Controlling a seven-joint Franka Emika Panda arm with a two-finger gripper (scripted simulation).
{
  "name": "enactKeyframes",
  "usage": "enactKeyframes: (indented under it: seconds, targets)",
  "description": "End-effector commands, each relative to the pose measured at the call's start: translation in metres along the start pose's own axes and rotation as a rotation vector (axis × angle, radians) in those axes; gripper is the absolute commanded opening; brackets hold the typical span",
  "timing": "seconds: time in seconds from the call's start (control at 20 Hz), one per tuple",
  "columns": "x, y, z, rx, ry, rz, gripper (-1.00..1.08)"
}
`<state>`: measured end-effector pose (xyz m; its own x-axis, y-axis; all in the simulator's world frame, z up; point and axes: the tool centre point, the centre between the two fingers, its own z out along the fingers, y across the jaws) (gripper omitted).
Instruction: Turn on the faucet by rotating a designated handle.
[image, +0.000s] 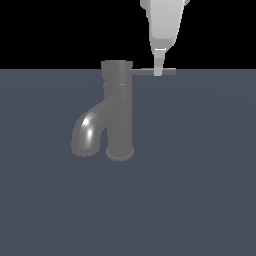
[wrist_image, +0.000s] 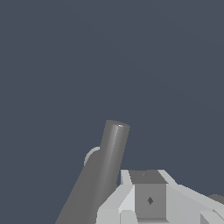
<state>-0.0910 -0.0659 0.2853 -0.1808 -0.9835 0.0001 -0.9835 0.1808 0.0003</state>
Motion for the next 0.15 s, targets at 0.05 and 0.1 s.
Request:
enactKeyframes:
  seconds: [0.05,0.1]
  targets:
    - [0.0214,-0.008,0.0002,0.001,0.0,0.03,-1.0]
    - [0.0214,-0.008,0.0002,0.001,0.0,0.03,-1.0]
